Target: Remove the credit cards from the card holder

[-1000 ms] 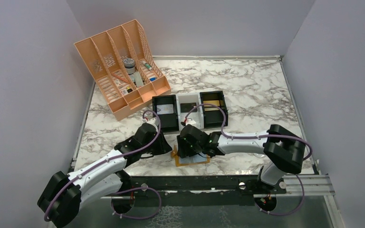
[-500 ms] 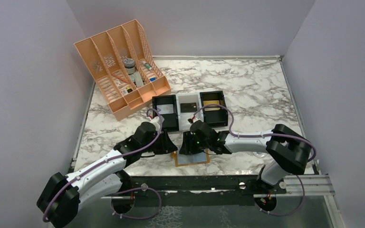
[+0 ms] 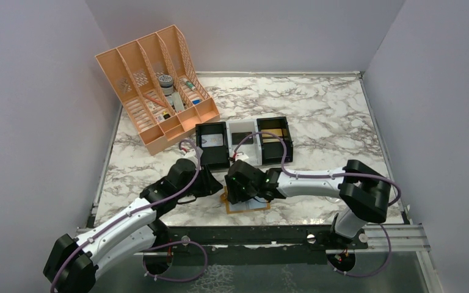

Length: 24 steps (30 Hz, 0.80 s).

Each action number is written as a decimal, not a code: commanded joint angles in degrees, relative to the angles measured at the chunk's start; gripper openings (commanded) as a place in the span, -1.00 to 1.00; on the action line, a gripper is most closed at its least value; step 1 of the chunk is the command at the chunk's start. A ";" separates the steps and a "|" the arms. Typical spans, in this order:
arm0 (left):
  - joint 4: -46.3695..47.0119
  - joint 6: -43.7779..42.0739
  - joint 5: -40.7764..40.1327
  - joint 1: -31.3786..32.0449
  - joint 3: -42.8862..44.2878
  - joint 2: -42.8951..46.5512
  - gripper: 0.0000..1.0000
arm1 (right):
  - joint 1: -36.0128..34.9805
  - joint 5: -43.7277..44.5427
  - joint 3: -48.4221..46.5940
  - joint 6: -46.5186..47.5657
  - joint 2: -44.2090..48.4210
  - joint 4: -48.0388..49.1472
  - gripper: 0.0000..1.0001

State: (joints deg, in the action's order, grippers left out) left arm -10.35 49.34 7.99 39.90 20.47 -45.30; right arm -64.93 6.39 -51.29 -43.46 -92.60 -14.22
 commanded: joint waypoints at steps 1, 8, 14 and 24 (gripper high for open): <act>-3.49 0.41 -3.95 0.37 1.32 2.13 -0.29 | -1.66 7.73 -2.79 -1.18 -4.83 -8.66 0.04; -4.42 0.41 -4.83 0.38 0.95 3.14 -0.29 | -3.21 10.85 -5.90 -1.15 -7.58 -11.38 0.01; -4.59 0.06 -4.62 0.36 1.39 2.65 -0.29 | -3.19 8.87 -4.61 -1.71 -8.49 -9.52 -0.42; -4.41 -0.06 -3.95 0.35 1.79 1.52 -0.29 | -3.20 6.19 -4.98 0.75 -8.74 -7.16 -0.98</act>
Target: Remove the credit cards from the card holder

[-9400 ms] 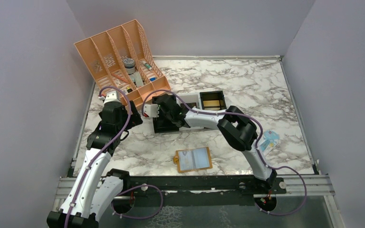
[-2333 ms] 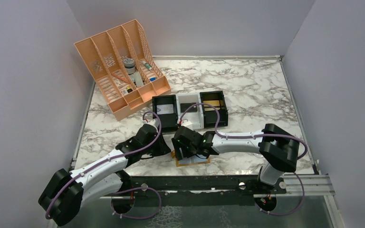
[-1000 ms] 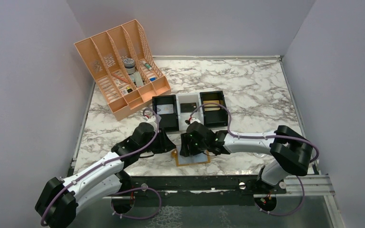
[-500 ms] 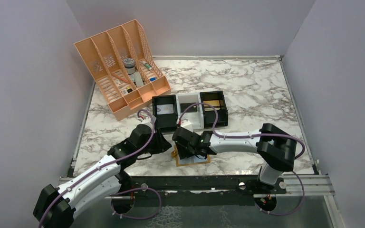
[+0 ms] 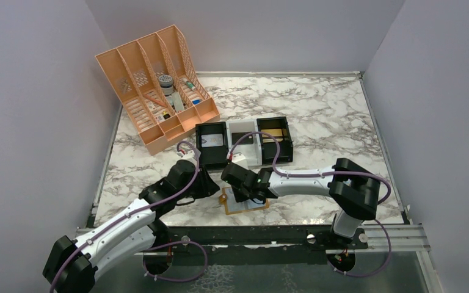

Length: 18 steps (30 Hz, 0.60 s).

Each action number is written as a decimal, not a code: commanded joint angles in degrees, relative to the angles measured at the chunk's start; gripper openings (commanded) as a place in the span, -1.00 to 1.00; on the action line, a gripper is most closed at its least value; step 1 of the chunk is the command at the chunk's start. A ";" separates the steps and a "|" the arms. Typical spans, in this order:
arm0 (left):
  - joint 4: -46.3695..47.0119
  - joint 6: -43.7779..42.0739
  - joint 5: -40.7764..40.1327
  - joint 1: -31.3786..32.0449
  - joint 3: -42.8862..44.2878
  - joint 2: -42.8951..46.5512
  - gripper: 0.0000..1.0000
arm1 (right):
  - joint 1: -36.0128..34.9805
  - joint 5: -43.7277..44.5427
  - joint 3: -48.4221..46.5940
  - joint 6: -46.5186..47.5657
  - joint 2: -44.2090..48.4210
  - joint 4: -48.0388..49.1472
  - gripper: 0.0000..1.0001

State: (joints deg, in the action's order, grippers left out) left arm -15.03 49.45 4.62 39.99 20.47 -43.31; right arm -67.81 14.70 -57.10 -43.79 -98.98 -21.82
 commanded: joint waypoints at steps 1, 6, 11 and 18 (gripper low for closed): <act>0.37 -0.15 -0.50 0.29 1.85 -0.55 -0.29 | -0.31 -2.35 0.66 1.56 -2.14 0.62 -0.98; 2.12 -0.53 1.35 0.28 0.88 -2.15 -0.28 | -0.30 -3.38 0.95 2.63 0.34 1.96 -0.97; 2.63 -1.04 2.51 0.28 0.58 -4.16 -0.28 | -0.31 -4.36 1.43 1.63 1.17 2.90 -0.98; 2.98 -2.11 4.80 0.32 1.35 -3.68 -0.27 | 2.86 -11.91 6.71 0.32 5.46 9.84 -0.98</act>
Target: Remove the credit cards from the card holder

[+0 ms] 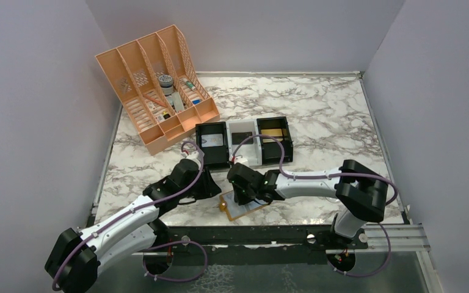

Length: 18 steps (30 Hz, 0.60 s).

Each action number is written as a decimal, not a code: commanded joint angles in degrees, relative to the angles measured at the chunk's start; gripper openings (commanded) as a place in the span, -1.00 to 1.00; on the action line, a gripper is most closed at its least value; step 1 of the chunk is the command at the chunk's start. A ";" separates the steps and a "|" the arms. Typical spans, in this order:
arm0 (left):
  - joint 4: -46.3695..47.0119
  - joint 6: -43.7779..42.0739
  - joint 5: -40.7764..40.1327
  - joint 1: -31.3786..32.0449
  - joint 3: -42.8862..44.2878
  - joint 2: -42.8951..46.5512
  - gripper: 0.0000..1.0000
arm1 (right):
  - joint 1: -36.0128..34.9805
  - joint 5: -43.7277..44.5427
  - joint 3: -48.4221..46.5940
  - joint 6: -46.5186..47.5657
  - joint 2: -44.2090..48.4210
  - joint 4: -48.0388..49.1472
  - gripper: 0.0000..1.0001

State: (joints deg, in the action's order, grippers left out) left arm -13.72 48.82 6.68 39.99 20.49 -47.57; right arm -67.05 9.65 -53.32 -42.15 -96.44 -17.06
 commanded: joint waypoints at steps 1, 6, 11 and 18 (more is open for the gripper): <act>1.94 -1.53 3.19 0.34 1.39 0.63 -0.27 | 2.78 -7.88 3.71 -1.43 3.53 5.93 -0.98; 4.01 -1.92 6.69 0.31 1.01 0.14 -0.27 | 6.20 -14.33 8.08 -2.59 6.50 11.36 -0.98; 5.89 -2.18 9.36 0.36 1.07 -0.74 -0.27 | 8.59 -17.29 10.35 -2.83 8.80 13.43 -0.98; 7.72 -1.94 11.81 0.35 1.48 -1.18 -0.27 | 9.73 -18.65 12.06 -3.33 10.90 14.63 -0.98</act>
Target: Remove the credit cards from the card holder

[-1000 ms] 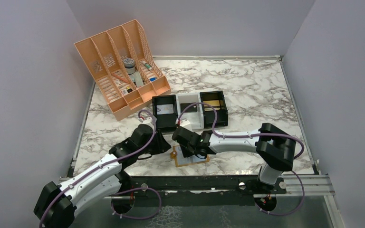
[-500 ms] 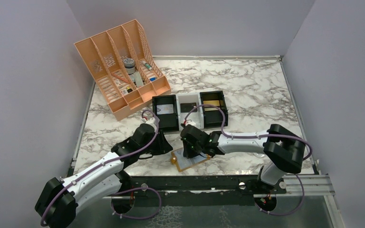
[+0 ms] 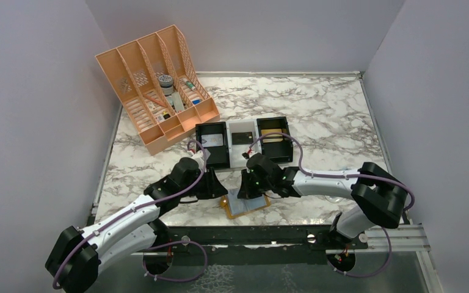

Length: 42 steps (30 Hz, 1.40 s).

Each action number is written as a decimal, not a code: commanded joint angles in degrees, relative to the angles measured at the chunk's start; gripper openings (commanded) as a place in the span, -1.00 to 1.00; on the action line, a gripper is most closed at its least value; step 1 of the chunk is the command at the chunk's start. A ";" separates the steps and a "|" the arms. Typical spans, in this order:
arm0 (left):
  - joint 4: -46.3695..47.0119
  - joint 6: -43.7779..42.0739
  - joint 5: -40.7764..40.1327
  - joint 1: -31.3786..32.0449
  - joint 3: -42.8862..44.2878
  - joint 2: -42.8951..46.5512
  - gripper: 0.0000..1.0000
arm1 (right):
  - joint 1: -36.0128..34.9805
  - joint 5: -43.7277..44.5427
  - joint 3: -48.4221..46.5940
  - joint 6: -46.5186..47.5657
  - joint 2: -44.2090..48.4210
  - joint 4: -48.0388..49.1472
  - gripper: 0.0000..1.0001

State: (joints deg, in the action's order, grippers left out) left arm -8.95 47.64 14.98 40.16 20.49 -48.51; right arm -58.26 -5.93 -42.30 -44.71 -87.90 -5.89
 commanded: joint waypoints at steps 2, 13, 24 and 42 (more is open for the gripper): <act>3.26 -0.51 4.07 0.17 1.34 -0.20 -0.26 | 1.93 -4.27 2.14 -1.20 2.99 4.63 -0.98; 9.24 3.23 6.62 1.36 -0.88 -1.10 -0.15 | 4.97 -7.51 5.33 -2.02 3.88 7.46 -0.98; 10.62 5.03 1.36 5.35 -0.51 -5.99 -0.06 | 5.83 -7.60 6.44 -2.35 4.51 8.08 -0.98; 24.40 9.37 -2.06 10.61 0.43 -15.30 -0.02 | 6.55 -4.54 6.56 -2.13 6.69 5.97 -0.76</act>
State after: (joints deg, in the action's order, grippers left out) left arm 9.32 56.18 14.70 49.65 19.84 -62.11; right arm -52.36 -12.67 -35.81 -46.76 -84.18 0.82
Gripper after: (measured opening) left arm 0.495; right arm 0.060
